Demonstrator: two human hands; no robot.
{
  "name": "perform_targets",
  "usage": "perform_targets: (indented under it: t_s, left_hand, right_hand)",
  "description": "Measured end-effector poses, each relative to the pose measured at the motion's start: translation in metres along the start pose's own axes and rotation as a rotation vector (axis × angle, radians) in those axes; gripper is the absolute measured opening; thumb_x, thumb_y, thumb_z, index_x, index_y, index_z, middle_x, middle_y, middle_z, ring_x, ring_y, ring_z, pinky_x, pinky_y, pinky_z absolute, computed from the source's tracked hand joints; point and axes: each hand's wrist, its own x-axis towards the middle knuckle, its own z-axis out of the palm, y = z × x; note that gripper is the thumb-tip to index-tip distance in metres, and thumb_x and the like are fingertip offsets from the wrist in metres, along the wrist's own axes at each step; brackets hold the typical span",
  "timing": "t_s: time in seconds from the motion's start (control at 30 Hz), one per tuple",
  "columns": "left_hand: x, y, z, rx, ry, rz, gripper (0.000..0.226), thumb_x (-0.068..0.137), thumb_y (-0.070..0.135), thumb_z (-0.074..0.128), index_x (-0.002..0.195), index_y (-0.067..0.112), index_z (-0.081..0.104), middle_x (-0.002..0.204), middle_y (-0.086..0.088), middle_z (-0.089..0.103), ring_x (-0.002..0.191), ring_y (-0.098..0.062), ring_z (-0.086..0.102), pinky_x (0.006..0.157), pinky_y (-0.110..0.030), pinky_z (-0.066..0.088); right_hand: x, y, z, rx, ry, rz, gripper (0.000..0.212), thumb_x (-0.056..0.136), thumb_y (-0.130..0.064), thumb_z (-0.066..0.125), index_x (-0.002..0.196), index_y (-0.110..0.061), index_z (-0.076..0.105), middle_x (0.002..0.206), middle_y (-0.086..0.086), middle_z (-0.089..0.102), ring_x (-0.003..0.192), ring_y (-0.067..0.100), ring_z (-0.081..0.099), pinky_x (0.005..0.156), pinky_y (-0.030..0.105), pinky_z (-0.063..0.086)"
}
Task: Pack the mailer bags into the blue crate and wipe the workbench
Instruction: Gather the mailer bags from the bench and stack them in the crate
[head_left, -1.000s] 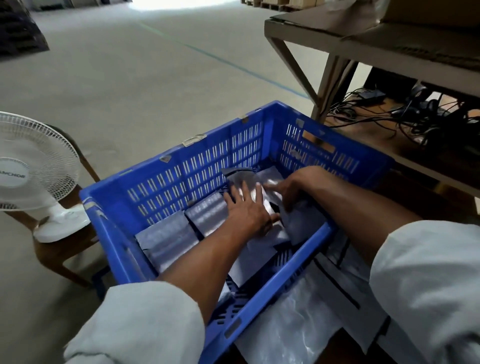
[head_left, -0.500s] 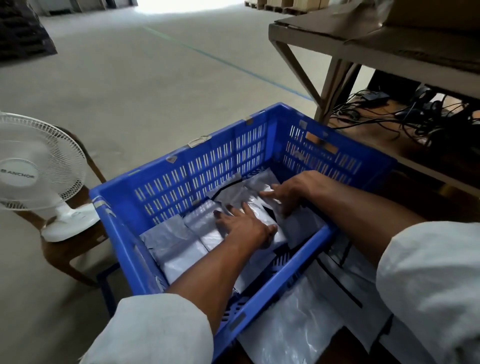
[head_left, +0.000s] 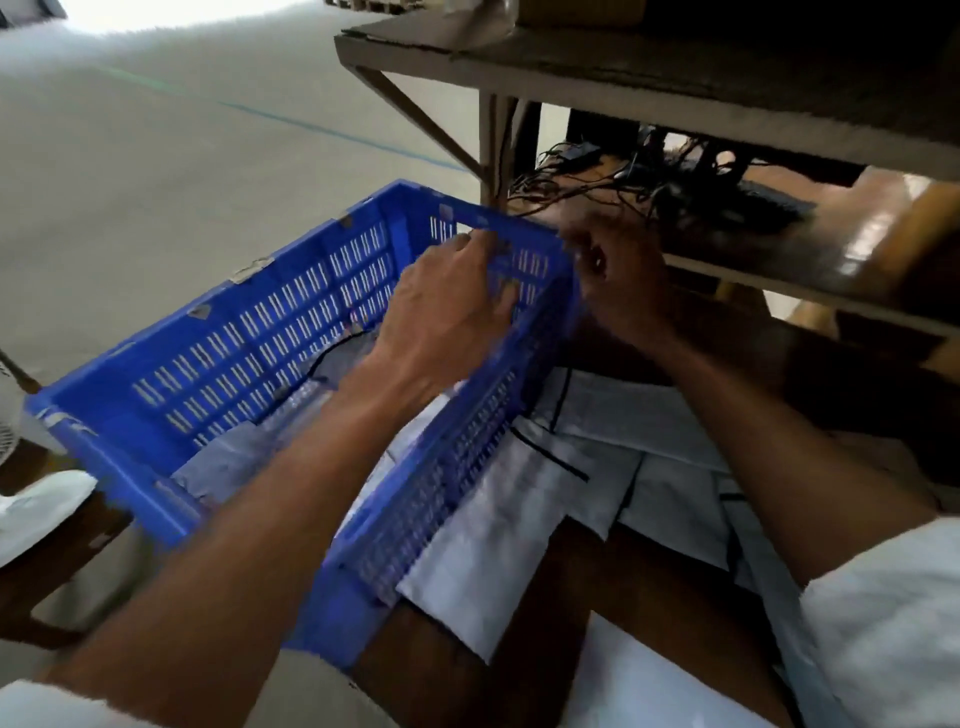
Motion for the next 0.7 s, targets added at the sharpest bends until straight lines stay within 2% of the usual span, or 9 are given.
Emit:
perform_targets:
  t_s: [0.1,0.17,0.27,0.33,0.43,0.53,0.57,0.63,0.7]
  left_hand:
    - [-0.036,0.050,0.024,0.034,-0.049,0.208,0.042,0.090,0.034,0.047,0.123,0.014,0.064,0.118,-0.008,0.068,0.107,-0.034,0.061,0.092,-0.048,0.048]
    - [-0.071,0.065,0.056,0.060,-0.126,0.299,0.042,0.089,0.034,0.044,0.119,0.015,0.065,0.112,-0.009,0.069,0.103,-0.034,0.062,0.088,-0.048,0.049]
    - [-0.117,0.051,0.106,0.028,-0.309,0.204,0.039,0.088,0.028,0.056,0.122,0.012,0.065,0.116,-0.014,0.068,0.106,-0.039,0.062,0.085,-0.048,0.053]
    - [-0.137,0.030,0.124,0.060,-0.459,0.079,0.049,0.089,0.032,0.060,0.134,0.014,0.058,0.134,-0.012,0.059,0.124,-0.037,0.053,0.100,-0.047,0.047]
    - [-0.156,0.005,0.127,0.132,-0.560,0.002,0.064,0.094,0.046,0.058,0.151,0.025,0.039,0.159,-0.002,0.035,0.145,-0.030,0.031,0.119,-0.044,0.027]
    - [-0.170,0.000,0.124,0.230,-0.630,0.005,0.072,0.097,0.057,0.053,0.158,0.037,0.022,0.169,0.003,0.012,0.155,-0.031,0.011,0.125,-0.046,0.010]
    - [-0.173,0.001,0.125,0.242,-0.651,-0.014,0.076,0.096,0.061,0.051,0.160,0.039,0.015,0.171,0.004,0.004,0.156,-0.033,0.005,0.126,-0.048,0.006]
    - [-0.179,0.006,0.131,0.244,-0.664,-0.058,0.081,0.096,0.065,0.046,0.161,0.041,0.003,0.171,0.005,-0.006,0.156,-0.037,-0.001,0.126,-0.053,0.003]
    - [-0.184,0.014,0.136,0.270,-0.612,-0.083,0.079,0.098,0.062,0.045,0.162,0.036,0.005,0.171,0.002,-0.003,0.156,-0.038,0.006,0.124,-0.055,0.009]
  right_hand:
    - [-0.076,0.029,-0.013,-0.119,-0.159,0.074,0.020,0.092,-0.022,0.055,0.102,-0.014,0.071,0.096,0.014,0.073,0.086,0.034,0.067,0.080,0.040,0.053]
    - [-0.129,0.036,-0.020,-0.065,-0.325,0.140,0.028,0.090,-0.015,0.057,0.114,-0.009,0.071,0.111,0.018,0.072,0.100,0.034,0.067,0.088,0.031,0.050]
    - [-0.186,0.050,-0.019,-0.139,-0.546,0.277,0.045,0.090,-0.009,0.059,0.135,-0.012,0.061,0.138,0.011,0.060,0.125,0.029,0.056,0.104,0.032,0.040]
    - [-0.194,0.061,-0.017,-0.191,-0.585,0.320,0.054,0.092,-0.013,0.058,0.145,-0.017,0.049,0.151,0.008,0.048,0.136,0.029,0.046,0.112,0.038,0.034]
    - [-0.178,0.080,-0.022,-0.351,-0.697,0.314,0.068,0.092,-0.036,0.060,0.154,-0.033,0.031,0.161,0.004,0.030,0.145,0.032,0.029,0.117,0.047,0.024]
    - [-0.164,0.095,-0.021,-0.455,-0.882,0.308,0.075,0.084,-0.064,0.057,0.149,-0.058,0.020,0.167,-0.003,0.009,0.151,0.040,0.003,0.117,0.058,0.008]
    - [-0.162,0.097,-0.021,-0.442,-0.908,0.329,0.074,0.084,-0.065,0.057,0.148,-0.061,0.020,0.167,-0.004,0.008,0.151,0.040,0.003,0.117,0.059,0.007]
    - [-0.163,0.090,-0.019,-0.493,-0.912,0.275,0.071,0.085,-0.067,0.054,0.147,-0.061,0.022,0.167,-0.001,0.015,0.149,0.040,0.014,0.116,0.058,0.010]
    - [-0.167,0.075,-0.018,-0.587,-0.863,0.158,0.067,0.086,-0.068,0.049,0.147,-0.056,0.028,0.163,0.000,0.027,0.142,0.036,0.028,0.114,0.054,0.018]
